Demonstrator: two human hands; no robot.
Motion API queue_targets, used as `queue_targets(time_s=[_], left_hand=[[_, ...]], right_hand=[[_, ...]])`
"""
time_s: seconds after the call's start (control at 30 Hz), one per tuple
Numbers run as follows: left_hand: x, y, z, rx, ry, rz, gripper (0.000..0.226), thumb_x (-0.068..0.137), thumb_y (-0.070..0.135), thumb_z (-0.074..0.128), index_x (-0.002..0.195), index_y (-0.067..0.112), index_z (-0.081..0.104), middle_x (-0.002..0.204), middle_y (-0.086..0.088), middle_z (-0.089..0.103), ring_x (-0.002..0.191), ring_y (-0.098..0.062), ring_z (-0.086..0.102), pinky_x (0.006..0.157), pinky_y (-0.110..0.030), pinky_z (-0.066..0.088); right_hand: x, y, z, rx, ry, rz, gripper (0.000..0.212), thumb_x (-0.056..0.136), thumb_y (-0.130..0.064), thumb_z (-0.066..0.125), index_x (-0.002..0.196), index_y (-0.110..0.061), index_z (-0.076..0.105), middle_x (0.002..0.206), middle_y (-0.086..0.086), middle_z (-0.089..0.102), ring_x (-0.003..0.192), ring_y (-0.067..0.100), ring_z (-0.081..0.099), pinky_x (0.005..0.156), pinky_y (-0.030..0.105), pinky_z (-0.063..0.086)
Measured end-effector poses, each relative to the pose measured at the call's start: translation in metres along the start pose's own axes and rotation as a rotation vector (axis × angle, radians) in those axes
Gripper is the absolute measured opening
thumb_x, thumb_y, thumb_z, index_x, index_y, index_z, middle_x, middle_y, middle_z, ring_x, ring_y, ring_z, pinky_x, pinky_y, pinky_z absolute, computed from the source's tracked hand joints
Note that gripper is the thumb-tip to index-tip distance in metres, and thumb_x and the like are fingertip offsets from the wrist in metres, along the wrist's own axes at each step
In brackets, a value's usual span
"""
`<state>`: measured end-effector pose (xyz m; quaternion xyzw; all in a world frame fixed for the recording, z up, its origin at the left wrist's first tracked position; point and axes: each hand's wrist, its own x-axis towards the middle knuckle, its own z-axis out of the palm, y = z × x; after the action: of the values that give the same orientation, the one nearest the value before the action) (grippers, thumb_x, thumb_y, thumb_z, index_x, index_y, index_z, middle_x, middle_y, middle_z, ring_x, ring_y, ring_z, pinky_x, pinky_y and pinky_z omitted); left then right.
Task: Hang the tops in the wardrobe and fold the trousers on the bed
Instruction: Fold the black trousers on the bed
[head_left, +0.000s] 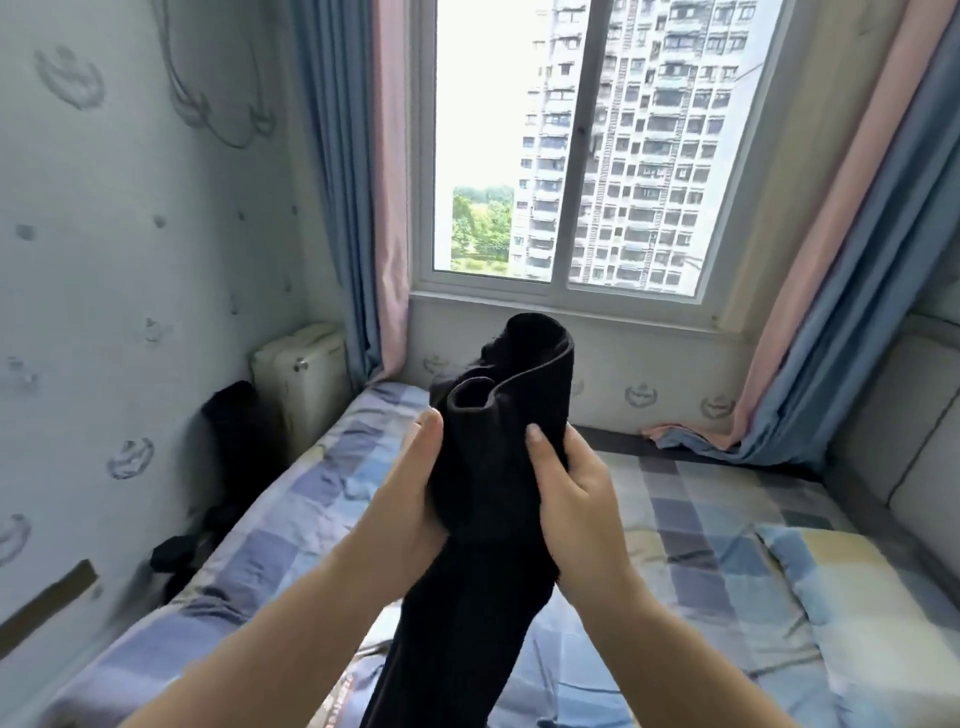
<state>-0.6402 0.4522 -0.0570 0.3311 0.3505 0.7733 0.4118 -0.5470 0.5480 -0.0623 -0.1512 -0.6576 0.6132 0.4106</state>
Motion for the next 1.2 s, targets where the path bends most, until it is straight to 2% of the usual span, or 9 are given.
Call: queue_targets(time_s=[0.13,0.2,0.3,0.5,0.57,0.7,0.83,1.0,1.2], left_hand=[[0.017,0.002,-0.002,0.584,0.192,0.201,0.074,0.068,0.025,0.074,0.135,0.025,0.042,0.125,0.005,0.063,0.115,-0.01,0.06,0.09,-0.026,0.052],[0.027,0.002,-0.004,0.66,0.274,0.262,0.069,0.07,0.018,0.072,0.133,0.027,0.044,0.117,0.008,0.066,0.109,-0.009,0.063,0.086,-0.023,0.053],[0.034,0.007,-0.012,0.766,0.271,0.331,0.07,0.074,0.011,0.067,0.137,0.029,0.041,0.12,0.007,0.064,0.111,-0.009,0.062,0.083,-0.02,0.052],[0.038,0.018,-0.041,0.987,0.06,0.33,0.103,0.075,-0.006,0.071,0.152,0.028,0.012,0.144,0.009,0.045,0.133,-0.011,0.044,0.103,-0.03,0.044],[0.039,0.02,-0.048,0.926,0.157,0.379,0.086,0.077,0.004,0.074,0.147,0.027,0.03,0.139,0.009,0.053,0.13,-0.012,0.048,0.103,-0.028,0.043],[0.039,0.037,-0.063,0.607,0.433,0.366,0.022,0.078,0.034,0.074,0.098,0.042,0.071,0.106,0.01,0.072,0.104,-0.012,0.067,0.077,-0.015,0.052],[0.045,0.051,-0.071,0.277,0.421,0.307,0.033,0.079,0.032,0.063,0.111,0.026,0.067,0.112,-0.001,0.071,0.104,-0.017,0.067,0.077,-0.025,0.056],[0.054,0.052,-0.067,0.387,0.381,0.322,0.042,0.082,0.021,0.073,0.122,0.024,0.058,0.113,-0.006,0.07,0.104,-0.025,0.067,0.083,-0.037,0.056],[0.074,0.055,-0.068,0.501,0.457,0.355,0.037,0.088,0.003,0.054,0.118,0.024,0.06,0.109,0.0,0.071,0.104,-0.02,0.067,0.086,-0.036,0.054]], right_hand=[[0.04,0.0,0.005,0.364,-0.178,0.188,0.029,0.094,-0.04,0.049,0.099,-0.024,0.072,0.105,0.007,0.072,0.1,0.024,0.068,0.078,0.032,0.057],[0.052,0.004,0.012,0.393,-0.289,0.175,0.029,0.087,-0.048,0.058,0.103,-0.028,0.07,0.107,0.005,0.071,0.102,0.022,0.067,0.076,0.028,0.056],[0.061,0.011,0.026,0.247,-0.381,0.024,0.039,0.069,-0.039,0.073,0.106,-0.042,0.061,0.107,-0.006,0.069,0.102,0.013,0.066,0.078,0.025,0.054],[0.081,0.023,0.042,0.266,-0.286,0.087,0.052,0.07,-0.024,0.07,0.119,-0.029,0.051,0.107,-0.006,0.069,0.103,0.014,0.066,0.085,0.035,0.055],[0.086,0.024,0.046,0.343,-0.298,0.115,0.042,0.077,-0.023,0.065,0.118,-0.024,0.058,0.11,0.001,0.069,0.105,0.021,0.065,0.087,0.039,0.053],[0.095,0.02,0.053,0.524,-0.333,0.266,0.019,0.091,-0.019,0.057,0.105,-0.016,0.07,0.107,0.01,0.071,0.1,0.028,0.068,0.077,0.034,0.056],[0.105,0.017,0.056,0.471,-0.268,0.273,0.021,0.092,-0.015,0.054,0.111,-0.017,0.065,0.105,0.007,0.072,0.098,0.024,0.069,0.078,0.036,0.057],[0.108,0.006,0.08,0.252,-0.435,0.021,0.061,0.077,-0.022,0.075,0.13,-0.031,0.045,0.106,-0.004,0.071,0.1,0.013,0.067,0.079,0.025,0.056],[0.137,0.008,0.077,0.234,-0.16,0.05,0.012,0.092,-0.023,0.06,0.098,-0.026,0.068,0.098,0.001,0.073,0.095,0.021,0.069,0.083,0.037,0.056]])
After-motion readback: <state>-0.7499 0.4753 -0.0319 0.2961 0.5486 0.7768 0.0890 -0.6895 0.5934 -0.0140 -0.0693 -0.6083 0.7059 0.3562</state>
